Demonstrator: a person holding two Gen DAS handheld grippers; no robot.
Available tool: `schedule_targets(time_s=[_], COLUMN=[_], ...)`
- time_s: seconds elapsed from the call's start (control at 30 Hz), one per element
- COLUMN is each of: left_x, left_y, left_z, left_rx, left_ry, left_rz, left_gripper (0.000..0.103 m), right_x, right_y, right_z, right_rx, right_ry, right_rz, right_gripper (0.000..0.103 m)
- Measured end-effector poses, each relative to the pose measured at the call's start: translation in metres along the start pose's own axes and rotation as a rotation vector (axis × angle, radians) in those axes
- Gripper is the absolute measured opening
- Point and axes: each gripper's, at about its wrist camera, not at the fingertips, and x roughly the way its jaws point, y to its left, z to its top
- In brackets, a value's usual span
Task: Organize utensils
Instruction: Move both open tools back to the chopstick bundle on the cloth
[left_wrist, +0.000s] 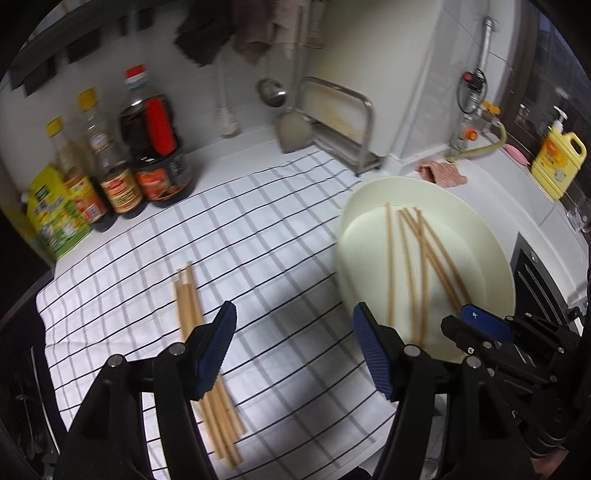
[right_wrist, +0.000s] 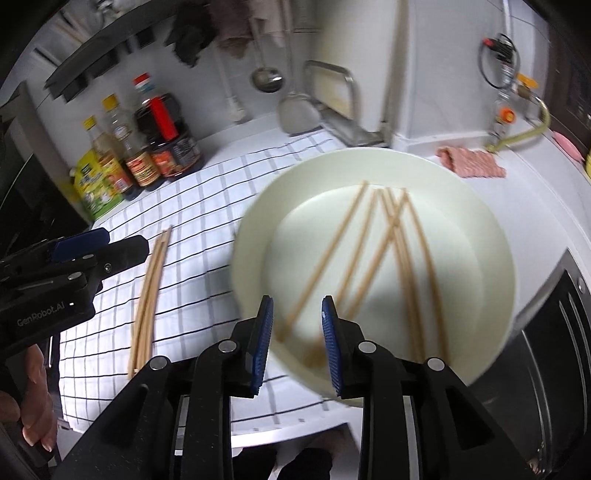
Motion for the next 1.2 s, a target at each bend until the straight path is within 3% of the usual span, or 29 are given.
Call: schedule_targets(time_s=[0.5,0.8,1.2], left_x=[-0.016,-0.004,0.024], left_y=[0.077,0.11,0.146], left_z=[-0.032,-0.054,-0.079], left_rx=[-0.108,-0.153,-0.199], left_ry=[-0.003,0.041,0.101], left_rz=[0.048,0.043,0.065], left_gripper=[0.066,0.067,0.072], right_x=[0.011,0.019,0.061], right_y=[0.082,0.106,0.126], right_z=[-0.002,-0.011,-0.034], right_rx=[-0.134,-0.155,-0.119], right_ry=[0.043,0.068,0.134], right_rz=[0.044,0.055,0.08], right_gripper=[0.033,0.038,0.045])
